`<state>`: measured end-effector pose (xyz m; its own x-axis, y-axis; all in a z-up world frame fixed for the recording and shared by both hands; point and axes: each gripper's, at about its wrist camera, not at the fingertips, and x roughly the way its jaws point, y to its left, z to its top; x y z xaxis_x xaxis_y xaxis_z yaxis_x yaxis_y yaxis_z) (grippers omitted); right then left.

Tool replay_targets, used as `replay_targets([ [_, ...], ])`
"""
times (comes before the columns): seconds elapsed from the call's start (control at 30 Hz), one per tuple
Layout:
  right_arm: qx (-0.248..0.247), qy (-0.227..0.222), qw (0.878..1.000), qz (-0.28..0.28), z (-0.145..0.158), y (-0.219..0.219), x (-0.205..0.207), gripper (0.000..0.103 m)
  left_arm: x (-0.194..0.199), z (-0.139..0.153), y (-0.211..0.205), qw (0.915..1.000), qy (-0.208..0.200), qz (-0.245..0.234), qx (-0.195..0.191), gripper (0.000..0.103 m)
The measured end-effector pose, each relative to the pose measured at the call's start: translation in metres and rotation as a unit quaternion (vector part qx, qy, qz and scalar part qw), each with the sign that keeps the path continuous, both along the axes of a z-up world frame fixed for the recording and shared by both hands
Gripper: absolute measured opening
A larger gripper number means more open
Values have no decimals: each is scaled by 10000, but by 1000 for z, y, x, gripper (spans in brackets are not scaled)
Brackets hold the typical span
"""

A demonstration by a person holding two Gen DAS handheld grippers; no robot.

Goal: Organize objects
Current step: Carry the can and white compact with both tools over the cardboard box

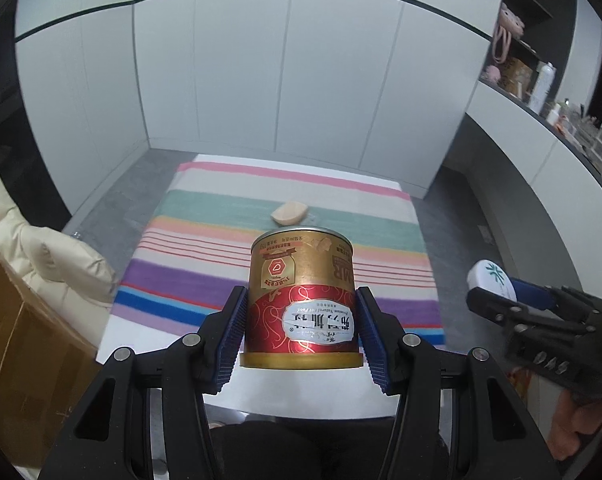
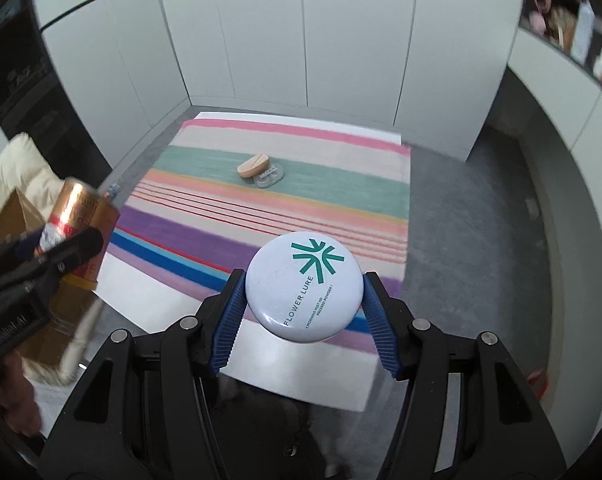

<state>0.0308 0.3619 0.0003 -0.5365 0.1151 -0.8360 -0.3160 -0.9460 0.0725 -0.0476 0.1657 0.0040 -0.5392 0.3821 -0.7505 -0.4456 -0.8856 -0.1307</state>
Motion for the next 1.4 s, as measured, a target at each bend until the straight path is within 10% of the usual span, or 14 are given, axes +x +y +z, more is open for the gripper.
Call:
replay_targets([
  [1.4,191,293,9772,2096,0,-193,-113,60,-28,-6,-206,9817,181,1896,75,54],
])
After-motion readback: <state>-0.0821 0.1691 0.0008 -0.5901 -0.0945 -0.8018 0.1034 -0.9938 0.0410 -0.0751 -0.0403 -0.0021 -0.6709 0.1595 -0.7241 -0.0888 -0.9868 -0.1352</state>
